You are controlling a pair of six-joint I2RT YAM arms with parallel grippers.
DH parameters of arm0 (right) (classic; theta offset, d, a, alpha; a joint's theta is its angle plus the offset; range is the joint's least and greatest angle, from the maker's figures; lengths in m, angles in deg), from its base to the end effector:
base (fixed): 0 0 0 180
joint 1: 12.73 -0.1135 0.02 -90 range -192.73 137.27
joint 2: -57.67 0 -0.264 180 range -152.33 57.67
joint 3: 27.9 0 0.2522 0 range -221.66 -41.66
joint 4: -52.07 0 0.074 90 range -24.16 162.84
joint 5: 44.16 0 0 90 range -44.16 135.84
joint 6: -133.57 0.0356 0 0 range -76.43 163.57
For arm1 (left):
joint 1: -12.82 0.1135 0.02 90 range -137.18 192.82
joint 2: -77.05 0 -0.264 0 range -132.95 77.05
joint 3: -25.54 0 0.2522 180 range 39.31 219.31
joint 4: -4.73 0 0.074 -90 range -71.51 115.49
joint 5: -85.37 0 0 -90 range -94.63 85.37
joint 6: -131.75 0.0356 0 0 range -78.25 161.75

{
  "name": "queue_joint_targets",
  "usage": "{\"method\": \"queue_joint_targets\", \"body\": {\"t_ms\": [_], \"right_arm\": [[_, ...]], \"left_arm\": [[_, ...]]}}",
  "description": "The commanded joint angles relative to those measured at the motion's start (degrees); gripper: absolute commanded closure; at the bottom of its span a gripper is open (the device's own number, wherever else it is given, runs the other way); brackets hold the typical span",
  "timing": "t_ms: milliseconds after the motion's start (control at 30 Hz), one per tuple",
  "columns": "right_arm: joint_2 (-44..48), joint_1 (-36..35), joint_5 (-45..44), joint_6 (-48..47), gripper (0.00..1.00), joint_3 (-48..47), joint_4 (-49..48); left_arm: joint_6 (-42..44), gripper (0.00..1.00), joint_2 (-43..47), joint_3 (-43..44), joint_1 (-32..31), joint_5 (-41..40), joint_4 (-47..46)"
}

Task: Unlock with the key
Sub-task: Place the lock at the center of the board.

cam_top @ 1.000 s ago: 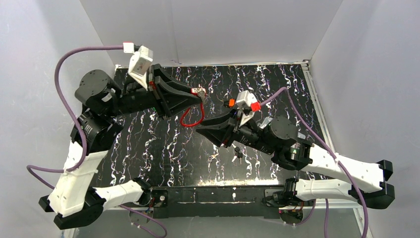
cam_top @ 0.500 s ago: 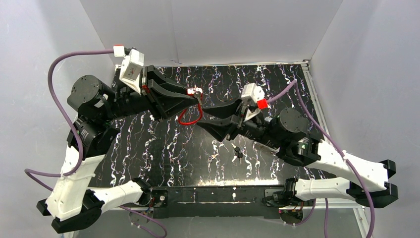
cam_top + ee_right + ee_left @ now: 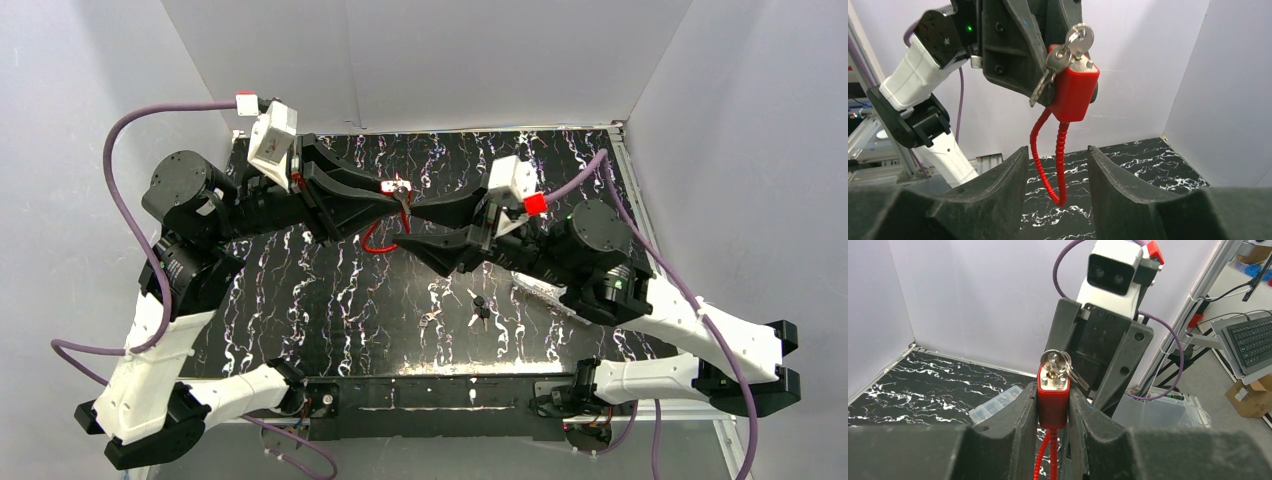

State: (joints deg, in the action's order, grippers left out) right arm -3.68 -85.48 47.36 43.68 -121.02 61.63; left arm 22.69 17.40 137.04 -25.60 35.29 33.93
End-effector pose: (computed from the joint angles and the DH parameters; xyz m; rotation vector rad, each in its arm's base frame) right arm 0.0612 0.2002 0.5194 -0.7664 1.0005 1.1272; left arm 0.0923 -0.1023 0.5787 0.8542 1.0826 -1.2593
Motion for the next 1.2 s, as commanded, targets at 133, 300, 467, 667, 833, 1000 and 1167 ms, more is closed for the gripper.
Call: {"method": "queue_joint_targets", "body": {"t_ms": [133, 300, 467, 667, 833, 1000, 1167], "right_arm": [[-1.27, 2.04, 3.31, 0.96, 0.49, -2.58, -2.77], [-1.30, 2.79, 5.35, 2.32, 0.56, -2.95, -3.76], [-1.13, 3.06, 5.88, 3.29, 0.57, -2.79, -4.48], [-1.39, 3.31, 6.40, 3.70, 0.65, -3.43, -4.73], [-1.45, 3.59, 6.23, 3.76, 0.84, -4.19, -4.59], [-1.07, 3.78, 6.21, 4.70, 0.99, -2.47, -5.10], [-0.43, 3.84, 6.34, 8.22, 0.99, 2.35, -7.80]], "left_arm": [[-0.05, 1.00, 0.97, 0.07, 0.19, 2.16, -2.03], [0.04, 1.00, 1.23, -0.46, 0.23, 2.92, -2.00], [0.07, 1.00, 1.25, -0.71, 0.19, 3.14, -2.30], [0.40, 1.00, 1.36, -1.14, 0.21, 3.45, -2.38], [0.51, 1.00, 1.49, -1.65, 0.23, 3.68, -2.49], [0.67, 1.00, 1.71, -1.59, 0.19, 3.77, -2.76], [0.51, 1.00, 1.80, -1.50, 0.22, 3.57, -3.59]]}}
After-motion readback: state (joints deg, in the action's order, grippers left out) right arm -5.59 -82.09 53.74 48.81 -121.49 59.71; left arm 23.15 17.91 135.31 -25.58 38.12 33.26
